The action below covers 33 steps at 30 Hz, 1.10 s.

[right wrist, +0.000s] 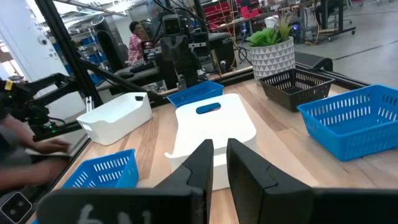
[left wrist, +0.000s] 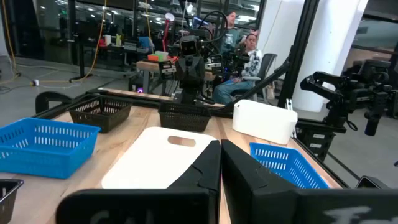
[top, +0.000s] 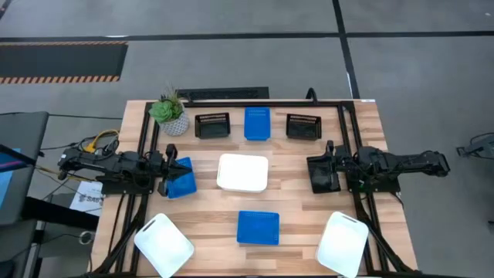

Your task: Stack baskets by color

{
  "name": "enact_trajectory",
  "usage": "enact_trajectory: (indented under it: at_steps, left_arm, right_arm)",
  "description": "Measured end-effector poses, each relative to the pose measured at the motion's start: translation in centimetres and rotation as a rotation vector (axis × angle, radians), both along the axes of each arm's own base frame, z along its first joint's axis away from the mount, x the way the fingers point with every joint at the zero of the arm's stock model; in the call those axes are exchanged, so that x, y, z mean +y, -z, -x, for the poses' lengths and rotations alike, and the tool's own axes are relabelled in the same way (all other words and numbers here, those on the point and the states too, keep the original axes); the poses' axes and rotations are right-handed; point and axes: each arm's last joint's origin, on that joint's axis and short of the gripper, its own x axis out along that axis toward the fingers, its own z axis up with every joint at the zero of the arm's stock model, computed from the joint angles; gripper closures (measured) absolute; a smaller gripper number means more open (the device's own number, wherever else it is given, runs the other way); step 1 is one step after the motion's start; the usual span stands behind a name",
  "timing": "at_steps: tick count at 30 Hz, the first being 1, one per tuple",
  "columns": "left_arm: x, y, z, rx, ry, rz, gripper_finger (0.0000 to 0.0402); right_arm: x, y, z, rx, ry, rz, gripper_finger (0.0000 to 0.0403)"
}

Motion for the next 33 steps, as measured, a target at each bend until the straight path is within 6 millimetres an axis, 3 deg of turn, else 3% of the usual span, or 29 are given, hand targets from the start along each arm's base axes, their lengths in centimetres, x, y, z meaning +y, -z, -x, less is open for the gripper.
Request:
enact_trajectory:
  at_steps: [27,33]
  left_arm:
    - [-0.02,0.01,0.0,0.001,0.008,0.013,0.0401]
    - [0.0,0.0,0.0,0.006,0.006,0.17,0.0401]
  right_arm:
    - [-0.01,-0.05,0.0,-0.007,0.001,-0.002,0.0331]
    - [-0.01,-0.29,-0.02,-0.061,0.004,-0.247,0.0331]
